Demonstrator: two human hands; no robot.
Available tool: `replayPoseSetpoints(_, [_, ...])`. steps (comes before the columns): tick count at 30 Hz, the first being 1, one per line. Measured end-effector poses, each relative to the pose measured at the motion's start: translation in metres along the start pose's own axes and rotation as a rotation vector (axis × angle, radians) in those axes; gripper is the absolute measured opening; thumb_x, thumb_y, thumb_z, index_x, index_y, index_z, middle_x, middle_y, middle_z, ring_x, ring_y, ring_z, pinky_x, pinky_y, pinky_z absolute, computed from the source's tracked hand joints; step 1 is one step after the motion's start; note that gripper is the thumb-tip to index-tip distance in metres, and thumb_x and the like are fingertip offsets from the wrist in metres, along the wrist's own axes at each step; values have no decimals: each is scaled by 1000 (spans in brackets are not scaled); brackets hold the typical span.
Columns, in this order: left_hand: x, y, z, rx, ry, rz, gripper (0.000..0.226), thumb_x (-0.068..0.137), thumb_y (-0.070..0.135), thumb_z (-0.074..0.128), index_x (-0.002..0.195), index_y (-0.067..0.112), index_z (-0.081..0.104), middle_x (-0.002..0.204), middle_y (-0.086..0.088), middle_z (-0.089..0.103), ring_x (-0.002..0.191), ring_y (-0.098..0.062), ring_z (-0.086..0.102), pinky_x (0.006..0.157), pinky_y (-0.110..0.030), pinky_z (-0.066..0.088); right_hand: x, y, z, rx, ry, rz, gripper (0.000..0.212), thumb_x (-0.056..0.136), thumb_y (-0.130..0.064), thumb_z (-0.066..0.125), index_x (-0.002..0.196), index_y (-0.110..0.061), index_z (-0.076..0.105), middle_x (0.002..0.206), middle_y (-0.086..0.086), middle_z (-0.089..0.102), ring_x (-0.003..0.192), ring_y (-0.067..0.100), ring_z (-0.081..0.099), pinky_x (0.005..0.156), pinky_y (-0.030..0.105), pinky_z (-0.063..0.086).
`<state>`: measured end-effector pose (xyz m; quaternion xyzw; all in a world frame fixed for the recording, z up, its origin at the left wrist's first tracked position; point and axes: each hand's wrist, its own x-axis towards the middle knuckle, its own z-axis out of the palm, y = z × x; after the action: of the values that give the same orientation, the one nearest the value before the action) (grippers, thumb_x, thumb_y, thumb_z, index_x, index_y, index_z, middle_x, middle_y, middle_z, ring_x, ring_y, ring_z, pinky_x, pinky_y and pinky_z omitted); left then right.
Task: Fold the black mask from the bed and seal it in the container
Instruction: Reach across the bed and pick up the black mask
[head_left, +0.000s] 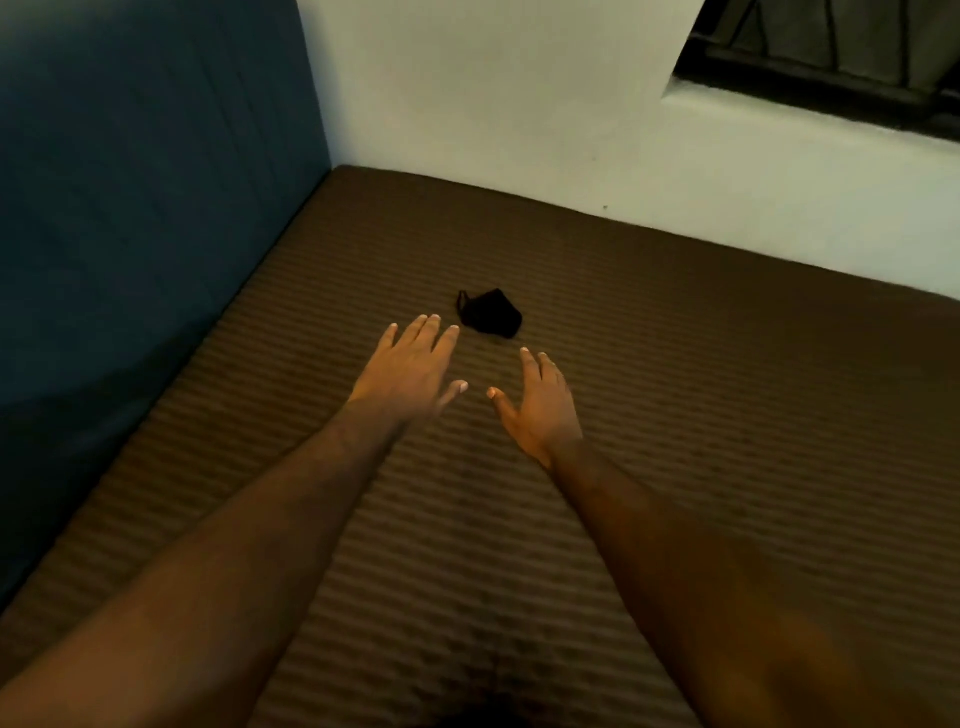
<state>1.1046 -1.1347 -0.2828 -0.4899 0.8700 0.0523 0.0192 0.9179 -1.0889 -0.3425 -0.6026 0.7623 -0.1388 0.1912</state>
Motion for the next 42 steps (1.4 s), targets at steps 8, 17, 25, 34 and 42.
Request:
replayPoseSetpoints(8, [89, -8, 85, -39, -167, -35, 79, 95, 53, 44, 154, 13, 10, 162, -12, 13, 149, -27, 12, 119, -47, 20, 90, 70, 57, 81, -201, 28, 94, 87, -52, 64, 157, -29, 7, 166, 9, 7, 150, 29, 19, 117, 42, 30])
replayPoseSetpoints(17, [154, -40, 175, -180, -419, -145, 93, 87, 58, 56, 154, 16, 8, 163, -10, 10, 148, -29, 17, 118, -45, 25, 179, 111, 118, 304, -184, 114, 93, 85, -39, 73, 157, -23, 15, 158, 12, 31, 140, 28, 39, 109, 36, 38])
replayPoseSetpoints(25, [192, -42, 231, -124, -482, -157, 121, 71, 58, 74, 154, 21, -6, 164, -11, -5, 150, -29, 0, 119, -53, 15, 263, 105, 134, 320, -52, 124, 90, 89, -36, 69, 157, -18, 14, 157, 11, 34, 140, 28, 40, 111, 37, 36])
replayPoseSetpoints(34, [194, -47, 254, -191, -454, -182, 125, 67, 55, 78, 154, 23, -5, 164, -8, -8, 150, -27, -5, 118, -54, 6, 262, 101, 156, 397, 285, 290, 28, 101, -19, 45, 122, -13, 62, 118, 13, 68, 104, 27, 63, 80, 28, 45])
replayPoseSetpoints(42, [181, -31, 241, -196, -430, -249, 119, 71, 52, 78, 155, 23, -1, 164, -12, -5, 150, -28, -2, 119, -53, 13, 220, 114, 114, 456, 232, 111, 17, 98, -21, 53, 94, -7, 62, 79, 2, 61, 73, 20, 59, 69, 39, 49])
